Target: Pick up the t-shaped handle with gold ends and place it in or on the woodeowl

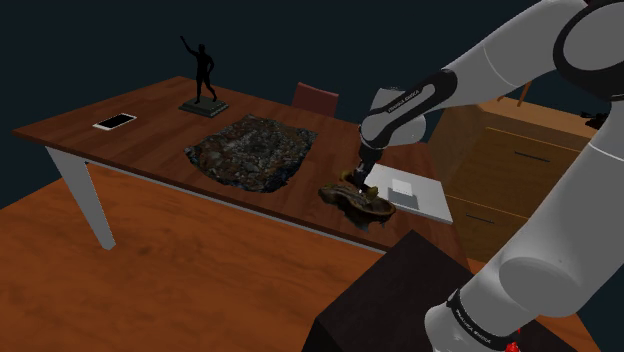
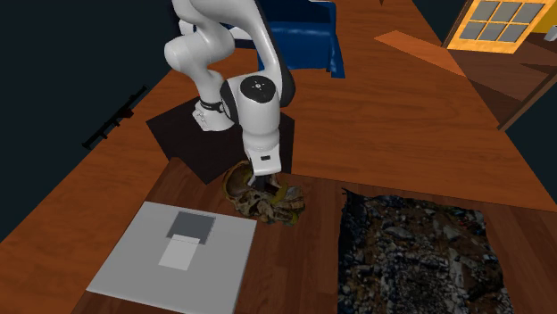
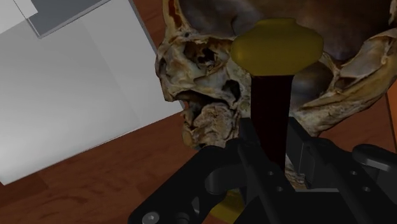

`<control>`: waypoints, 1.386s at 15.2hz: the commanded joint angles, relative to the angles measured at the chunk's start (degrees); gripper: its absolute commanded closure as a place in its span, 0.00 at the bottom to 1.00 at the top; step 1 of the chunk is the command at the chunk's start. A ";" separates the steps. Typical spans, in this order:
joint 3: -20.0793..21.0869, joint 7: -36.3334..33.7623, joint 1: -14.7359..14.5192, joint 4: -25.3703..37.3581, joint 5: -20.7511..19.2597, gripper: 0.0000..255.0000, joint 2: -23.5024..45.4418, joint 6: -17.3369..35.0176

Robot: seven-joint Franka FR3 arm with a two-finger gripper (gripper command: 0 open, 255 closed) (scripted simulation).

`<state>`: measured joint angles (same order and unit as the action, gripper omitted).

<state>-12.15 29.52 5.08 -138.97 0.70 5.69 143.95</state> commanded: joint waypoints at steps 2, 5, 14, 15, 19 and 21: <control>0.01 0.01 0.00 0.02 0.02 1.00 0.05 0.06; 0.00 0.01 0.00 0.01 0.02 0.00 0.05 0.06; -0.20 -1.38 -0.19 1.70 -1.90 0.00 -5.90 -7.45; -0.20 -1.39 -0.19 1.69 -1.90 0.00 -5.90 -7.45; -0.20 -1.38 -0.19 1.70 -1.90 0.00 -5.90 -7.45; -0.20 -1.38 -0.19 1.70 -1.90 0.00 -5.90 -7.45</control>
